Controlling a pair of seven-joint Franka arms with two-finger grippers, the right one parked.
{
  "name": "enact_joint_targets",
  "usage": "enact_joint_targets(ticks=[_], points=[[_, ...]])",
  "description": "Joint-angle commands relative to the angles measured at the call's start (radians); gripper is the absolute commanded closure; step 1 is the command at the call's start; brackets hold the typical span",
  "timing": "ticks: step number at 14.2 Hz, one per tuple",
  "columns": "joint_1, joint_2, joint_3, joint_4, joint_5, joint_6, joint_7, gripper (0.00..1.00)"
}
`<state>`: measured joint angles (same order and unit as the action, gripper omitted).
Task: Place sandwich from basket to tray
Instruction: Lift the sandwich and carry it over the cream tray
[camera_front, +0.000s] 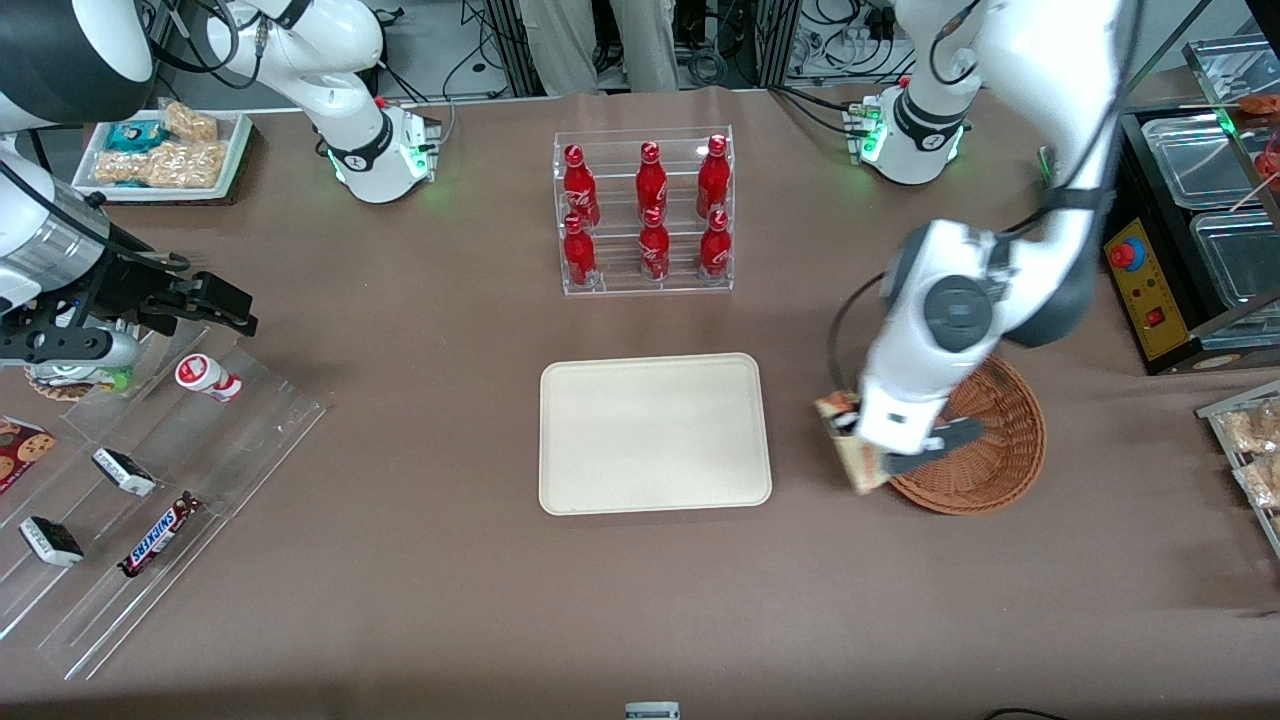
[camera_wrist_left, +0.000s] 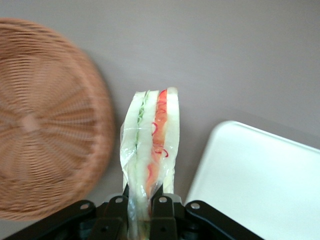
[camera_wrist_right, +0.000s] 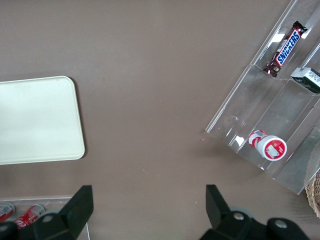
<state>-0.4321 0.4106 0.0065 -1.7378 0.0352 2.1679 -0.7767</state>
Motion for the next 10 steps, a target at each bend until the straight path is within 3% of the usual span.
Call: enact_joint_targets(ticks=[1,7,10], points=[[-0.130,0.155,0.015,0.176,-0.006,0.018,0.011,0.94],[-0.328,0.296,0.026,0.221,0.014,0.283,-0.171,0.93],[-0.350,0.365,0.026,0.264,0.086,0.293,-0.190,0.93]])
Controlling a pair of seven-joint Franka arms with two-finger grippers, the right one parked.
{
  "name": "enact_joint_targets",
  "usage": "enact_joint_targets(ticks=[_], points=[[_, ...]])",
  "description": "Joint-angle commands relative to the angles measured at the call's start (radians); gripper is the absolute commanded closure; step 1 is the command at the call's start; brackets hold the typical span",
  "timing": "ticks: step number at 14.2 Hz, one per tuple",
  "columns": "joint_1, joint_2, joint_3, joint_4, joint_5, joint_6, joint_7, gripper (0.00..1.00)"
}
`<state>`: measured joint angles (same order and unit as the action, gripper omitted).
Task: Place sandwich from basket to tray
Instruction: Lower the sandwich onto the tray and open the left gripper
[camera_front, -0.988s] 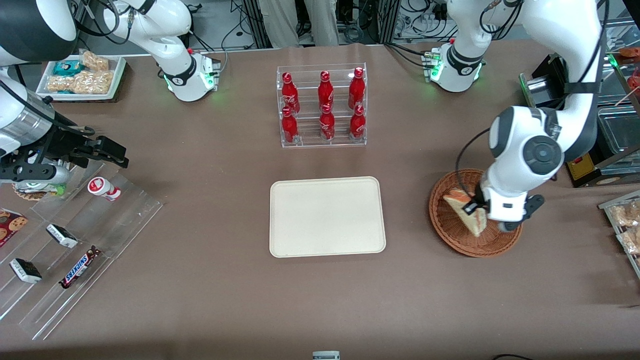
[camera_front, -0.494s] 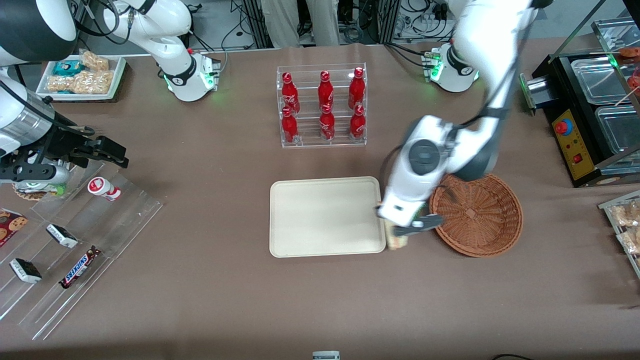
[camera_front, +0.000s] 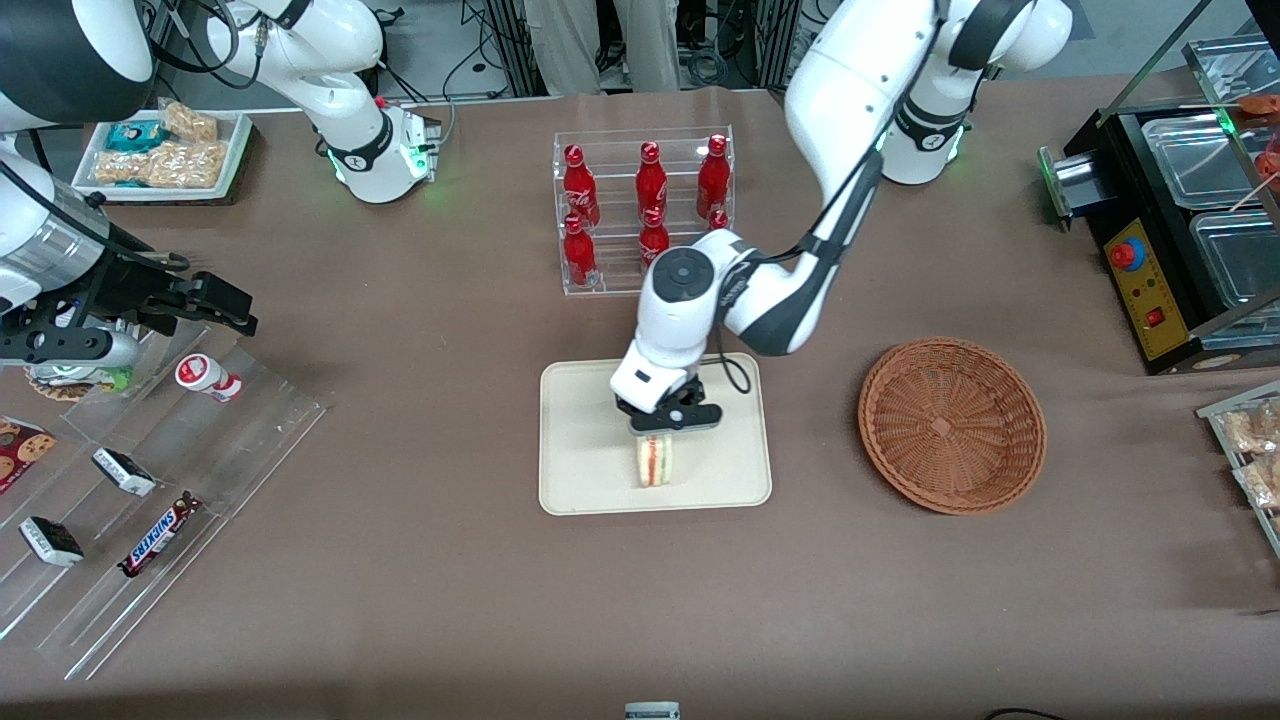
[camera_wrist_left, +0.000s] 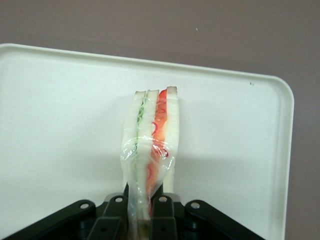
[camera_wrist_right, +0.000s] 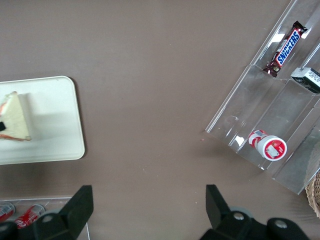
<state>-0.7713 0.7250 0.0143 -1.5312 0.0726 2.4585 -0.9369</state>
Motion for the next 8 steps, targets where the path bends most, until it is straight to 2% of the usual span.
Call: enact_joint_targets(ticks=[1,3,4,6,8], points=[[-0.011,0.051,0.018,0.053,0.065,0.002,-0.022,0.92],[-0.011,0.047,0.016,0.049,0.070,-0.003,-0.014,0.91],[-0.010,0.047,0.016,0.048,0.064,-0.003,-0.022,0.79],[-0.011,0.037,0.016,0.046,0.073,-0.007,-0.019,0.01],[-0.011,-0.025,0.015,0.045,0.061,-0.045,-0.034,0.00]])
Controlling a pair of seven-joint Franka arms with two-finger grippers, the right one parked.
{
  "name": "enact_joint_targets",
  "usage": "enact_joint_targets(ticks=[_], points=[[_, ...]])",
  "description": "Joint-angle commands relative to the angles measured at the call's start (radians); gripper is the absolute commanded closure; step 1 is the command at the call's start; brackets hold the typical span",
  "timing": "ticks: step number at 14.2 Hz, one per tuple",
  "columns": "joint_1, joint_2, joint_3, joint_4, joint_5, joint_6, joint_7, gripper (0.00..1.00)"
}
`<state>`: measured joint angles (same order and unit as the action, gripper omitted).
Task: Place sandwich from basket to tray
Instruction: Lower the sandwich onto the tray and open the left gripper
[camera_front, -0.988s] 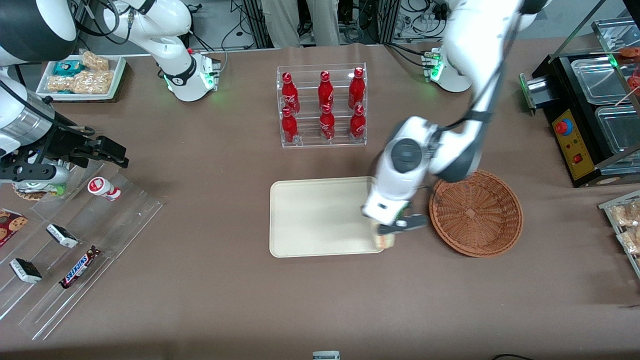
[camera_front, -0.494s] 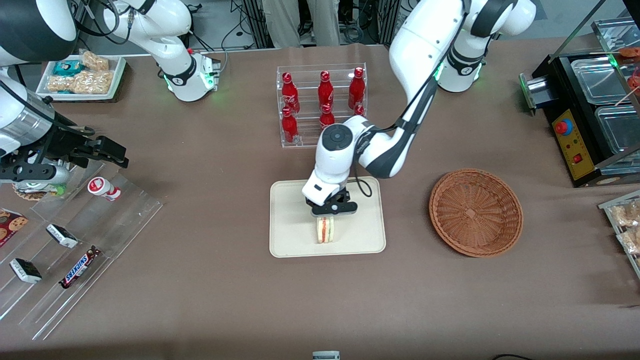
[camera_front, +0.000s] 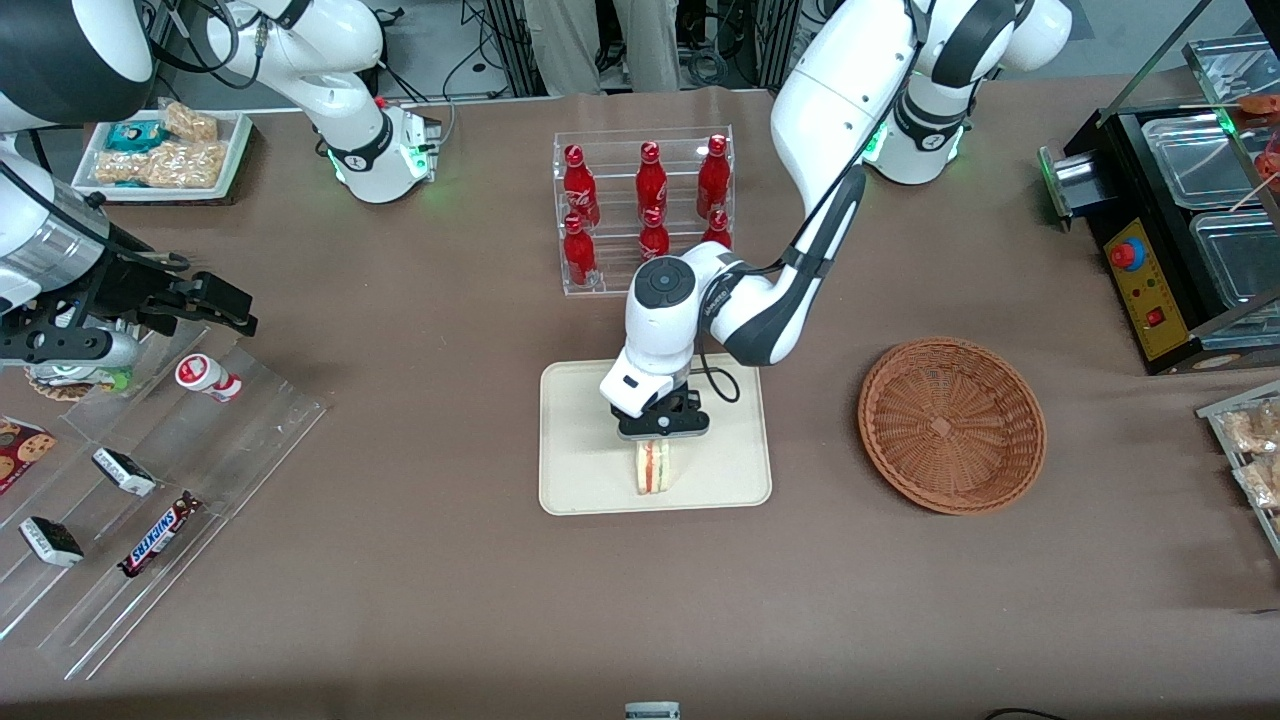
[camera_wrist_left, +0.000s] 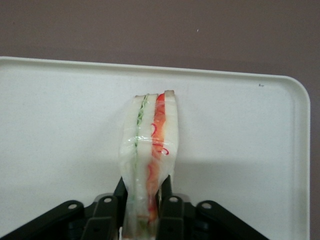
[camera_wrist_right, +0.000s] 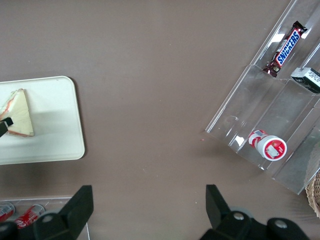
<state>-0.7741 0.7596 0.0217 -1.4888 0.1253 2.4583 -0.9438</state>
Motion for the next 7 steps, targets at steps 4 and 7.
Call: enact_joint_targets(ticks=[4,7], points=[[0.016,-0.202,0.012,0.002,0.020,-0.250,-0.018,0.00],[0.076,-0.314,0.021,0.001,0.007,-0.392,-0.015,0.00]])
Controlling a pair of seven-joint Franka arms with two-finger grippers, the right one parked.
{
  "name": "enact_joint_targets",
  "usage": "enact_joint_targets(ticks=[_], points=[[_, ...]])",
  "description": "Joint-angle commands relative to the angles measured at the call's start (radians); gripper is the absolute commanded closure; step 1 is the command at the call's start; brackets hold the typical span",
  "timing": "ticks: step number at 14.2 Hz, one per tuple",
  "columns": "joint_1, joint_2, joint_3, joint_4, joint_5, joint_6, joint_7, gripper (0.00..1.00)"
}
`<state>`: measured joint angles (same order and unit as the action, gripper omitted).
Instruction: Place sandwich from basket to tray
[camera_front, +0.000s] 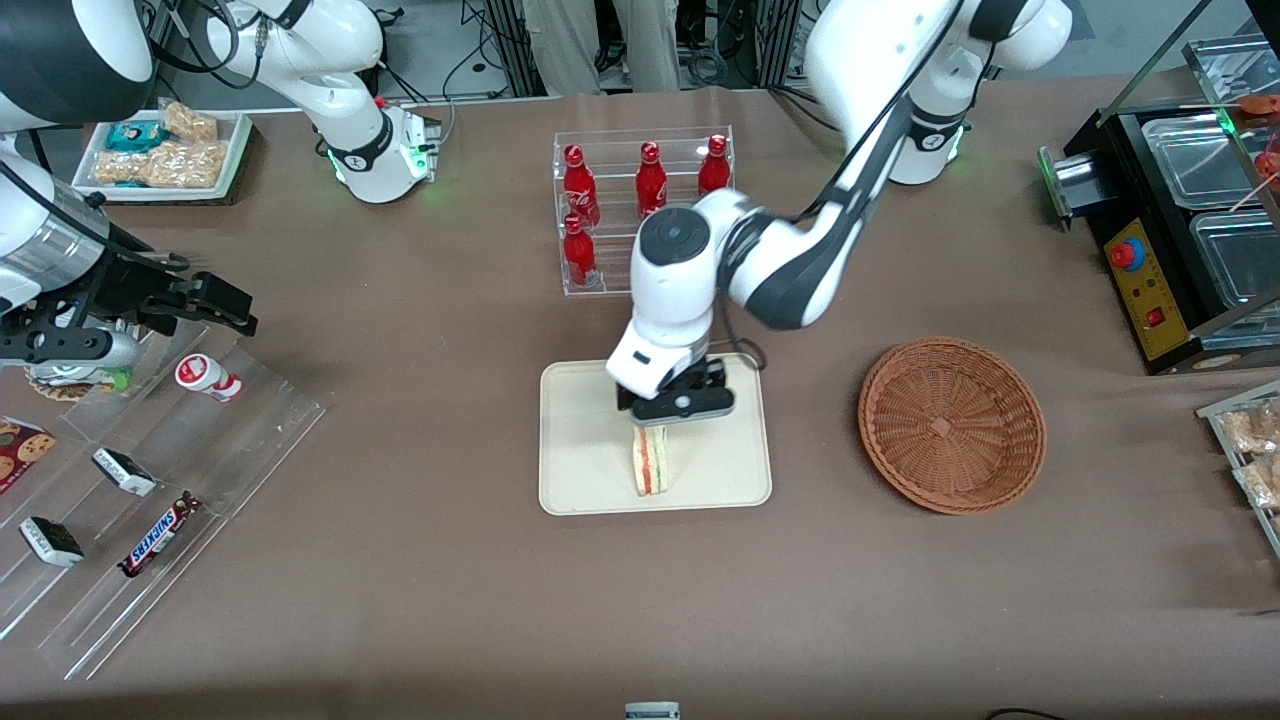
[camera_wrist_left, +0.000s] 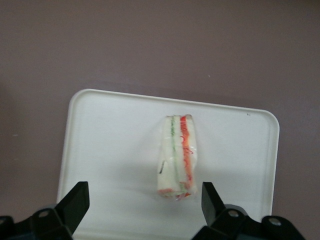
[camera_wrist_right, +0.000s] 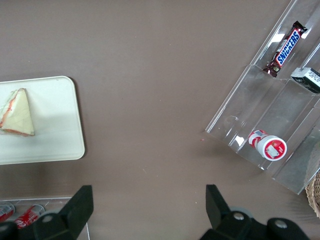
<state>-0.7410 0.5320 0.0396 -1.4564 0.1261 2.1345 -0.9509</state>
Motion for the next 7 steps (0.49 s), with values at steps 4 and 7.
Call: enact_joint_targets(ticks=[4,7], points=[[0.187,-0.162,0.005,-0.068,0.000,-0.174,0.001,0.00],[0.313,-0.242,0.003,-0.146,0.000,-0.218,0.111,0.00]])
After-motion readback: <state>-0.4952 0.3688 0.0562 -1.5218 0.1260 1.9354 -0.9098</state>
